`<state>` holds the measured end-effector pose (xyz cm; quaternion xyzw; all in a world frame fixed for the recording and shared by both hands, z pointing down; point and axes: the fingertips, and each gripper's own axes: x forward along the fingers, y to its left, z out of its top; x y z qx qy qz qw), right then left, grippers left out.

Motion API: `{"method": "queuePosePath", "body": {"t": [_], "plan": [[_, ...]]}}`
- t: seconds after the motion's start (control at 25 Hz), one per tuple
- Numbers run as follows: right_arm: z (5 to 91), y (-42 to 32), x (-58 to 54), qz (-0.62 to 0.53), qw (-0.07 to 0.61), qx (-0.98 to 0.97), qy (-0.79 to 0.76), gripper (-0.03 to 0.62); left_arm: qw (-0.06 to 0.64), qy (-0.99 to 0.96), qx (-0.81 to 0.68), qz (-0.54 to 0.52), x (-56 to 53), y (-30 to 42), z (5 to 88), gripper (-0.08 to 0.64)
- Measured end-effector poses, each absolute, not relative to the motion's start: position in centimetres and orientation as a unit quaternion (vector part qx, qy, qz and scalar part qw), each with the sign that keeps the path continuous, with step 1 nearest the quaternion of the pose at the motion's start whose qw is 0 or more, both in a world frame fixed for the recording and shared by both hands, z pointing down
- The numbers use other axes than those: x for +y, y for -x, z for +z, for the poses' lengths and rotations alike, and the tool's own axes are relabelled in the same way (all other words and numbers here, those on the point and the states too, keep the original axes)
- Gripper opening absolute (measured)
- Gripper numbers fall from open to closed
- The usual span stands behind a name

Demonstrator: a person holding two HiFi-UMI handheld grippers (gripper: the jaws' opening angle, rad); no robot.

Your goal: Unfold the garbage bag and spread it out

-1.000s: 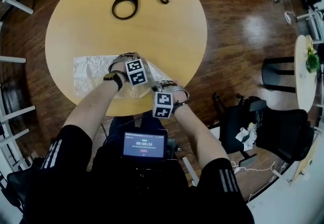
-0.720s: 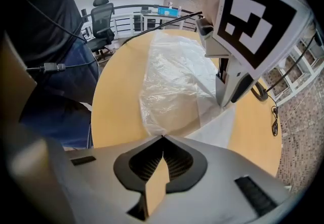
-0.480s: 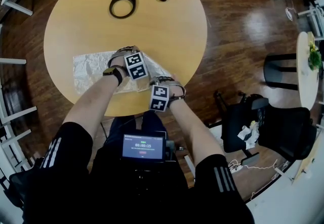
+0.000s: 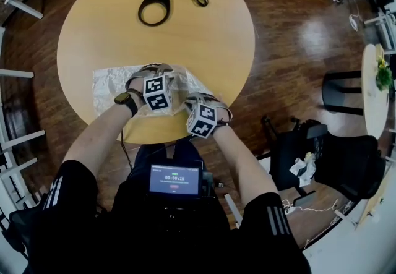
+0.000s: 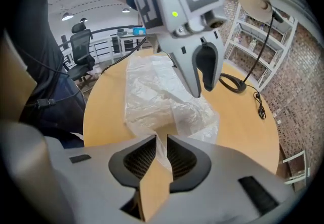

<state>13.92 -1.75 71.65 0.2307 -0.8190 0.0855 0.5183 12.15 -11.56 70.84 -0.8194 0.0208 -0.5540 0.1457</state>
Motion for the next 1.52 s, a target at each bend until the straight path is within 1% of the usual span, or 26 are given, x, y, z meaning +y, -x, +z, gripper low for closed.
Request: {"method": "queuePosePath", "body": {"t": [0.16, 0.32, 0.36, 0.44, 0.6, 0.64, 0.72, 0.88, 0.92, 1.08, 1.2, 1.24, 1.28, 1.36, 1.44, 1.52], "plan": [[70.1, -14.2, -2.5, 0.083, 0.499, -0.828, -0.243, 0.101, 0.141, 0.834, 0.042, -0.532, -10.6, -9.5, 68.6, 0.130], [66.8, -14.4, -4.0, 0.080, 0.451, -0.846, -0.273, 0.110, 0.089, 0.835, 0.078, -0.537, -9.5, -4.2, 69.2, 0.130], [65.8, -14.4, -4.3, 0.082, 0.436, -0.852, -0.279, 0.124, 0.079, 0.833, 0.084, -0.542, -9.1, -2.9, 69.5, 0.130], [64.0, -14.5, -4.8, 0.082, 0.410, -0.862, -0.287, 0.129, 0.066, 0.826, 0.092, -0.552, -8.4, -0.6, 70.2, 0.130], [61.5, -14.9, -5.6, 0.090, 0.381, -0.871, -0.296, 0.173, 0.048, 0.818, 0.098, -0.565, -7.1, 2.2, 71.5, 0.130], [61.3, -15.1, -5.7, 0.096, 0.383, -0.871, -0.294, 0.175, 0.045, 0.817, 0.096, -0.566, -6.7, 2.5, 71.7, 0.130], [61.7, -15.3, -5.5, 0.114, 0.393, -0.868, -0.282, 0.212, 0.041, 0.818, 0.093, -0.565, -6.0, 2.5, 72.0, 0.130], [64.5, -15.6, -4.3, 0.151, 0.423, -0.857, -0.252, 0.213, 0.034, 0.830, 0.099, -0.548, -5.8, 1.0, 71.1, 0.130], [65.3, -15.6, -3.9, 0.154, 0.433, -0.854, -0.246, 0.232, 0.036, 0.835, 0.103, -0.540, -6.0, 0.4, 70.5, 0.130], [68.3, -15.4, -2.7, 0.167, 0.455, -0.844, -0.231, 0.232, 0.025, 0.870, 0.107, -0.481, -6.3, -4.6, 66.8, 0.130], [69.9, -15.2, -2.4, 0.181, 0.461, -0.837, -0.231, 0.233, 0.023, 0.895, 0.050, -0.443, -3.1, -9.6, 65.3, 0.130], [70.2, -15.1, -2.5, 0.182, 0.465, -0.835, -0.231, 0.243, 0.033, 0.898, 0.023, -0.438, -1.8, -11.1, 65.4, 0.130], [70.6, -15.0, -2.6, 0.181, 0.469, -0.833, -0.230, 0.265, 0.044, 0.899, -0.002, -0.435, -0.7, -12.3, 65.7, 0.130], [71.2, -14.8, -2.8, 0.175, 0.481, -0.829, -0.225, 0.267, 0.052, 0.900, -0.037, -0.431, 0.8, -14.3, 66.2, 0.130], [72.2, -14.6, -2.6, 0.176, 0.488, -0.827, -0.218, 0.267, 0.029, 0.903, -0.046, -0.425, 0.8, -15.7, 66.6, 0.129], [73.2, -14.4, -2.4, 0.182, 0.490, -0.825, -0.215, 0.267, -0.018, 0.908, -0.034, -0.417, -0.2, -16.6, 66.6, 0.129]]}}
